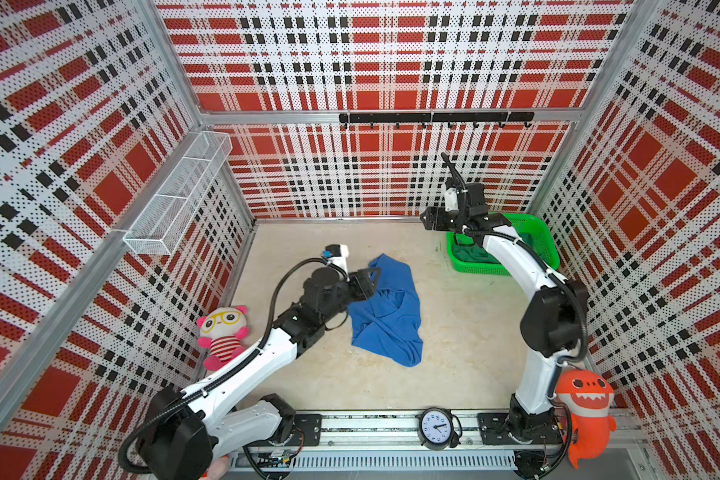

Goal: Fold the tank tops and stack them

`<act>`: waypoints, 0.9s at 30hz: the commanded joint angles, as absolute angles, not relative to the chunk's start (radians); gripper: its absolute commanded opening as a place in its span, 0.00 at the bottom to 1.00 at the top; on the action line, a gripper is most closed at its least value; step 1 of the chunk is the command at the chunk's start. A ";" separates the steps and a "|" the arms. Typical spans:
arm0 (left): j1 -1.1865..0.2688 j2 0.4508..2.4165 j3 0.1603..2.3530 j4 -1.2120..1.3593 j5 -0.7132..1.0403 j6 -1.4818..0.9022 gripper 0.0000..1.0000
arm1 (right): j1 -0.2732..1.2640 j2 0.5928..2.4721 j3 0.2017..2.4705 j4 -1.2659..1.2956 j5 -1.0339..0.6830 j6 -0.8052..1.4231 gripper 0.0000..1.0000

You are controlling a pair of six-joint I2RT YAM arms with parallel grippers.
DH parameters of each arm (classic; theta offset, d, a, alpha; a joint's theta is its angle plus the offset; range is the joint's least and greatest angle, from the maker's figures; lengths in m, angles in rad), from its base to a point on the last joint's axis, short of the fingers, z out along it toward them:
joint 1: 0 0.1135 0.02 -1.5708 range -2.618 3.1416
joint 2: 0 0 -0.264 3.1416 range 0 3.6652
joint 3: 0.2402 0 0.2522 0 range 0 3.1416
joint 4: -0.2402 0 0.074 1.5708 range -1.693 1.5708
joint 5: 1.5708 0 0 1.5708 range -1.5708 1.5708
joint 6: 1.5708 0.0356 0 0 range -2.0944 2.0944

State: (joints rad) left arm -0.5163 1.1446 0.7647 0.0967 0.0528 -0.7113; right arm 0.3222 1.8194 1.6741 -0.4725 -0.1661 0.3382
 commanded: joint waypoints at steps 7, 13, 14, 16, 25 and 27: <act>-0.426 1.519 0.755 0.197 0.092 -0.614 0.31 | 0.507 1.556 1.180 -0.484 -0.049 0.484 0.40; -0.444 1.697 0.767 0.264 0.101 -0.642 0.55 | 0.672 1.552 1.007 -0.385 -0.076 0.673 0.46; -0.447 1.720 0.771 0.271 0.106 -0.645 0.54 | 0.693 1.565 0.997 -0.384 -0.074 0.690 0.49; -0.461 1.771 0.779 0.285 0.126 -0.652 0.44 | 0.727 1.600 0.975 -0.364 -0.077 0.728 0.55; -0.440 1.667 0.677 0.271 0.094 -0.654 0.00 | 0.700 1.744 0.975 -0.317 0.047 0.707 0.17; -0.430 1.603 0.634 0.240 0.077 -0.650 0.00 | 0.663 1.770 0.996 -0.310 0.060 0.666 0.06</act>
